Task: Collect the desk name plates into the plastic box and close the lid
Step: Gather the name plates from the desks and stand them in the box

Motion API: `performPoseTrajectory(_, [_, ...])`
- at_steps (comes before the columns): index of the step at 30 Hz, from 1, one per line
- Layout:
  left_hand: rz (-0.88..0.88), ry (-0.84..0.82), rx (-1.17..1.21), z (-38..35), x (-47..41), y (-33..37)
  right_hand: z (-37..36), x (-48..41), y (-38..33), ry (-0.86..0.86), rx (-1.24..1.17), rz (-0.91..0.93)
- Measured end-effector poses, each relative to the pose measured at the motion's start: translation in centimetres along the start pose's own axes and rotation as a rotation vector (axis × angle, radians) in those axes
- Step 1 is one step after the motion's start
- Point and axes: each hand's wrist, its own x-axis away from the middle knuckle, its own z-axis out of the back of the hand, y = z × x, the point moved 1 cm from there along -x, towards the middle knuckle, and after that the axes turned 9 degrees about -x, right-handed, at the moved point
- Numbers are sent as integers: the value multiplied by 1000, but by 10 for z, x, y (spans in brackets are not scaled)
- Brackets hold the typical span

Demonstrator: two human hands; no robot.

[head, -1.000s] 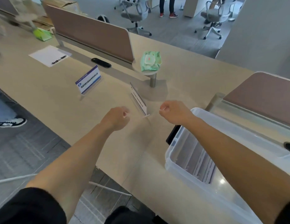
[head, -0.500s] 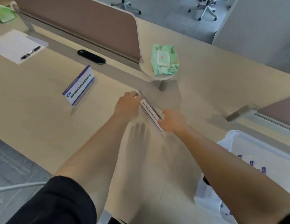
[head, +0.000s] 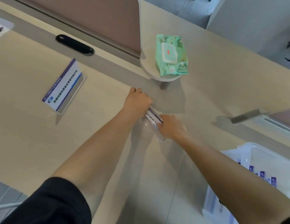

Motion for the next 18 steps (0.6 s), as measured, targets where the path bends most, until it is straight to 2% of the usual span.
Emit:
performPoseTrajectory(5, [57, -100, -42, -9, 32, 10, 5, 8, -2, -54, 173, 116])
performPoseTrajectory(9, [68, -200, 96, 1, 67, 25, 24, 31, 0, -32, 315, 199])
performPoseTrajectory(13, [125, -143, 194, 34, 100, 50, 61, 65, 7, 24, 466, 338])
performPoseTrajectory(15, [183, -139, 354, 56, 120, 71, 82, 90, 17, 43, 501, 410])
performPoseTrajectory(18, [261, -225, 749, 88, 150, 103, 108, 130, 40, 53, 556, 528])
